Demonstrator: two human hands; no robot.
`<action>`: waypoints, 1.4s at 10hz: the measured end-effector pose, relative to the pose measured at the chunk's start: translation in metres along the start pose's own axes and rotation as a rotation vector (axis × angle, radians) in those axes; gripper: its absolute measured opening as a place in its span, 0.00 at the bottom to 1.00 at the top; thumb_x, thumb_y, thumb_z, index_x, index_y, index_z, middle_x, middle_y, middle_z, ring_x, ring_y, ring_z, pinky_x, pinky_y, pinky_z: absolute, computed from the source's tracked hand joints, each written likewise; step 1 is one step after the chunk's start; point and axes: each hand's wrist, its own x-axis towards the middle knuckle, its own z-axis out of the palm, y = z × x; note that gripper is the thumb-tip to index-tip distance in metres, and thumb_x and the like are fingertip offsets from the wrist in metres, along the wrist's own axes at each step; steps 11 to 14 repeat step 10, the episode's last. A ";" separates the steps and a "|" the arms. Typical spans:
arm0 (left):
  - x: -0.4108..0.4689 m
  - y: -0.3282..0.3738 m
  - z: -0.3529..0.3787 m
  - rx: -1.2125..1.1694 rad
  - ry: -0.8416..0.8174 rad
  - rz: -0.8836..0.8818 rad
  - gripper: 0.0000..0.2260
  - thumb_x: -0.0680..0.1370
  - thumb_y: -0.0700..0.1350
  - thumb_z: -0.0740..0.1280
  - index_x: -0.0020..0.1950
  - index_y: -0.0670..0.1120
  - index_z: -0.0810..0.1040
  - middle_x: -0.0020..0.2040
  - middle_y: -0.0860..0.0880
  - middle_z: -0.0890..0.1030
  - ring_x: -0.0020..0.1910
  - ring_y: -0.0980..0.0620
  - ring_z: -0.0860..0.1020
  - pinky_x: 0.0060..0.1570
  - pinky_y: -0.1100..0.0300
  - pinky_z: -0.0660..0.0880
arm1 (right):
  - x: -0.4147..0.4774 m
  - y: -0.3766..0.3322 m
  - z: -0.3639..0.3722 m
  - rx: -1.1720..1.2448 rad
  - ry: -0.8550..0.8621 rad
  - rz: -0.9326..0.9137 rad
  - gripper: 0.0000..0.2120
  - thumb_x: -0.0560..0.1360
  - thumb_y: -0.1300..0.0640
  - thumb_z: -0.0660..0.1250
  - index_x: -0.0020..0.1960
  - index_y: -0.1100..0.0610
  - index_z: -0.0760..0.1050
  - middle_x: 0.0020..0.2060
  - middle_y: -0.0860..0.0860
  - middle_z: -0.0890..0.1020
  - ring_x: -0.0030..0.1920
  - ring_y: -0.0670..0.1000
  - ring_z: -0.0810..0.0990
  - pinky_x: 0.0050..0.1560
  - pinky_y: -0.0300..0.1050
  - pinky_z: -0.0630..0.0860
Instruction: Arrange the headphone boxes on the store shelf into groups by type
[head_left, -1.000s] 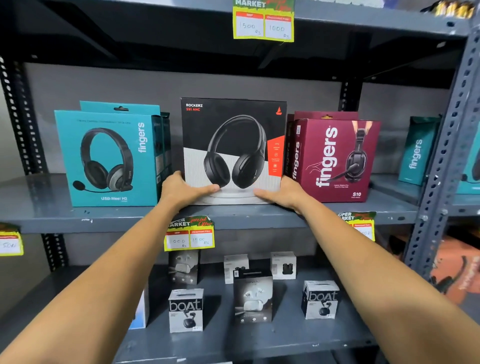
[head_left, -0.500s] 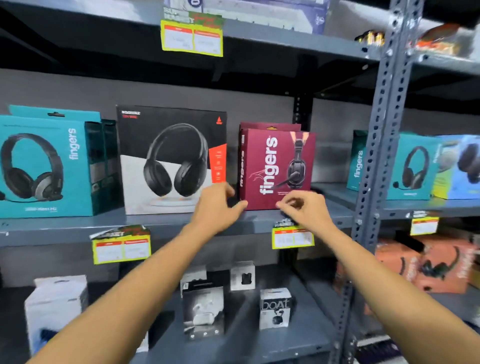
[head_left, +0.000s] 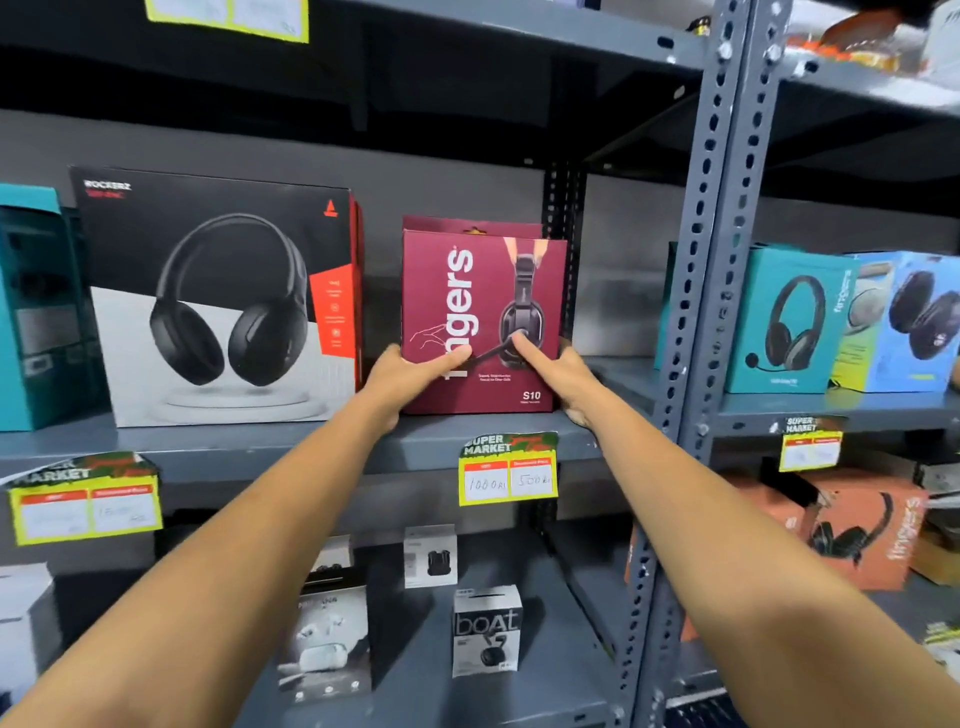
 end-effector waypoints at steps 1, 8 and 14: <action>0.005 -0.002 0.004 0.005 -0.021 0.024 0.36 0.59 0.58 0.81 0.63 0.47 0.75 0.56 0.51 0.82 0.54 0.52 0.81 0.54 0.57 0.77 | -0.002 -0.003 0.001 0.064 -0.050 0.040 0.64 0.45 0.30 0.80 0.73 0.57 0.63 0.60 0.58 0.81 0.54 0.54 0.84 0.57 0.56 0.81; -0.010 -0.003 0.007 0.310 0.160 0.070 0.35 0.62 0.63 0.78 0.60 0.44 0.74 0.55 0.51 0.79 0.54 0.52 0.78 0.47 0.62 0.75 | -0.013 -0.004 0.000 0.085 0.017 -0.019 0.58 0.45 0.29 0.78 0.67 0.59 0.71 0.54 0.57 0.84 0.51 0.55 0.85 0.55 0.57 0.81; -0.063 -0.004 0.000 0.533 0.275 0.301 0.12 0.76 0.39 0.66 0.59 0.38 0.73 0.55 0.42 0.79 0.57 0.44 0.77 0.55 0.56 0.73 | -0.044 0.002 -0.002 -0.196 0.279 -0.198 0.40 0.66 0.28 0.66 0.66 0.56 0.69 0.61 0.54 0.78 0.60 0.54 0.77 0.62 0.55 0.75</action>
